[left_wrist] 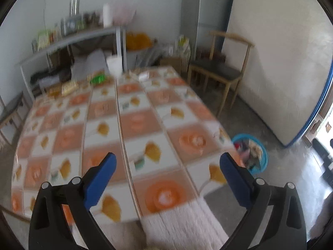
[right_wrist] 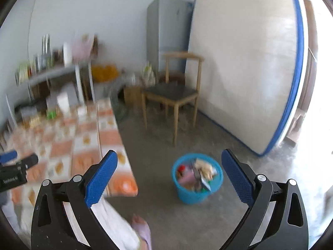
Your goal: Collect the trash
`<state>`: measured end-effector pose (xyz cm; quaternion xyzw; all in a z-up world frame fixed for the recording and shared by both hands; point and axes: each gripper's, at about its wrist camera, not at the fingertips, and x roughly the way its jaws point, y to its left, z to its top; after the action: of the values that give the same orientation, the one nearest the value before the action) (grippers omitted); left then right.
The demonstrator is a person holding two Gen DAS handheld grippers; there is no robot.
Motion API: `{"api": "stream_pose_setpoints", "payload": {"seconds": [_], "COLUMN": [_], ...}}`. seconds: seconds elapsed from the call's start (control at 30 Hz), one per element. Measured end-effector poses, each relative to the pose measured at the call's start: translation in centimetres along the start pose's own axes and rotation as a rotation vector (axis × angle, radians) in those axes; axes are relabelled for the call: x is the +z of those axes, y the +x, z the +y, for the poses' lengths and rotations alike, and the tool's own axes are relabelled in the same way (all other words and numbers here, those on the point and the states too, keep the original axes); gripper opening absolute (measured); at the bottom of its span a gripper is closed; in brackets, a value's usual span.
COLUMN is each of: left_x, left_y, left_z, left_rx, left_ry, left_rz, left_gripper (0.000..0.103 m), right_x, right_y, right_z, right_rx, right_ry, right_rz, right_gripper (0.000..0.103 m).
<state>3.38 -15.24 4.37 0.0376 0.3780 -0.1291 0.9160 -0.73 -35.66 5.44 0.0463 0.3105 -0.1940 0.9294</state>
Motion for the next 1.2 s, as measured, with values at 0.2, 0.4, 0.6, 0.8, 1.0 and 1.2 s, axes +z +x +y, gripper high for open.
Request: {"api": "stream_pose_setpoints", "payload": {"seconds": [0.2,0.4,0.6,0.8,1.0,1.2], "left_x": [-1.3,-1.0,-0.5,-0.2,-0.2,-0.2], "left_y": [0.0,-0.1,0.0,0.0,0.2,0.3], "left_z": [-0.5,0.1,1.1,1.9,1.9,1.8], "left_rx": [0.062,0.113,0.154,0.182,0.182,0.179], "left_ry": [0.038,0.044,0.045,0.048,0.05,0.061], "left_rz": [0.039,0.018,0.019,0.028,0.031,0.035], "left_gripper": [0.097,0.097,0.097,0.097,0.097,0.097], "right_x": [-2.2,-2.8,-3.1,-3.2,-3.3,-3.3], "right_y": [1.5,1.5,1.5,1.7,1.8,1.8], "right_z": [2.7,3.7,2.8,1.7,1.4,1.4], "right_rx": [0.061,0.055,0.031,0.011,0.009,0.009], "right_ry": [-0.034,-0.051,-0.021,0.013,0.023,0.023], "right_rz": [0.155,0.173,0.185,0.186,0.193,0.193], "right_gripper": [0.096,0.096,0.096,0.096,0.096,0.096]}}
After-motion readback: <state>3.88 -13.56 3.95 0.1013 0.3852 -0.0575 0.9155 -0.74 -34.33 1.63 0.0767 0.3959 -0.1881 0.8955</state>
